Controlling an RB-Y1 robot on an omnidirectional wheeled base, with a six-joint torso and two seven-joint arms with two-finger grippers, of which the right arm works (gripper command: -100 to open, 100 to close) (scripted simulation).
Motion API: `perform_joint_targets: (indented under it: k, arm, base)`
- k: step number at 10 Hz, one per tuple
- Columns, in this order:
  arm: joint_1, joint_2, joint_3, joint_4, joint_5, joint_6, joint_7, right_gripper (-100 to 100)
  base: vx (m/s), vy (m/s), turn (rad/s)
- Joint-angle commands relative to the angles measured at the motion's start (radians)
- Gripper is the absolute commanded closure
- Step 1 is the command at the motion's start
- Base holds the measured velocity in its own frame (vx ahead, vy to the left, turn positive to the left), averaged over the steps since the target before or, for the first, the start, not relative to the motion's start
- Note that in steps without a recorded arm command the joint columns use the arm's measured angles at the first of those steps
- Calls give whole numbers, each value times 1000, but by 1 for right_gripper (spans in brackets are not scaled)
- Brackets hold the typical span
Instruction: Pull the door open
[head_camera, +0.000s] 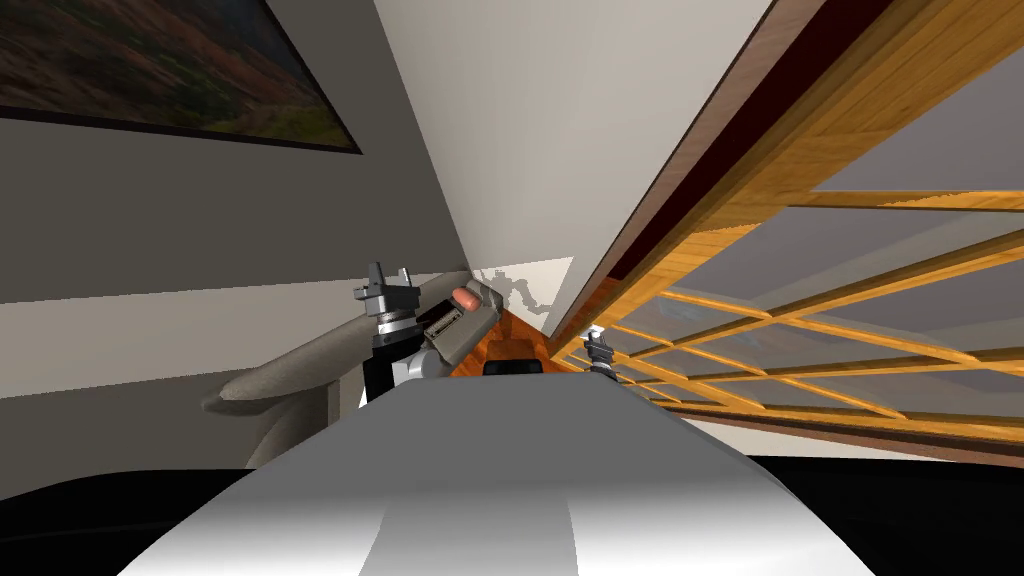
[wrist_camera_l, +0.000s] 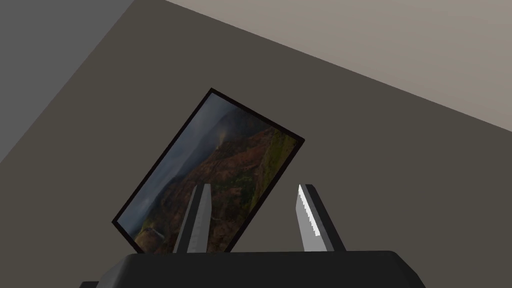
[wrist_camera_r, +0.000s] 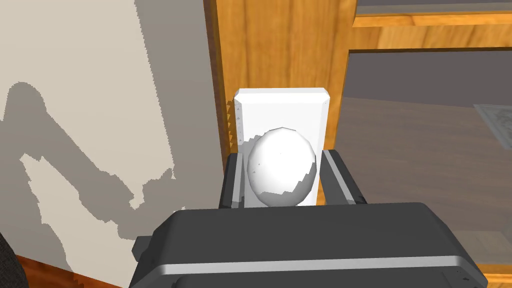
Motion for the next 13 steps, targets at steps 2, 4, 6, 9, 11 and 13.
perform_joint_targets:
  k: [2,4,6,9,11,13]
  arm:
    - [19,-5,22,-22,12,2,-4,100]
    - [33,-21,60,-36,35,-12,-23,100]
    - [42,-26,59,-54,35,-10,-18,100]
    - [55,-45,100,-49,59,-35,-45,100]
    - [62,-58,125,-45,76,-55,-64,100]
    - [67,-69,145,-43,88,-71,-79,100]
  base:
    - [-182,-4,35]
    - [-232,8,57]
    - [-177,-10,37]
    - [-218,-15,109]
    - [-225,-40,120]
    - [-236,-21,86]
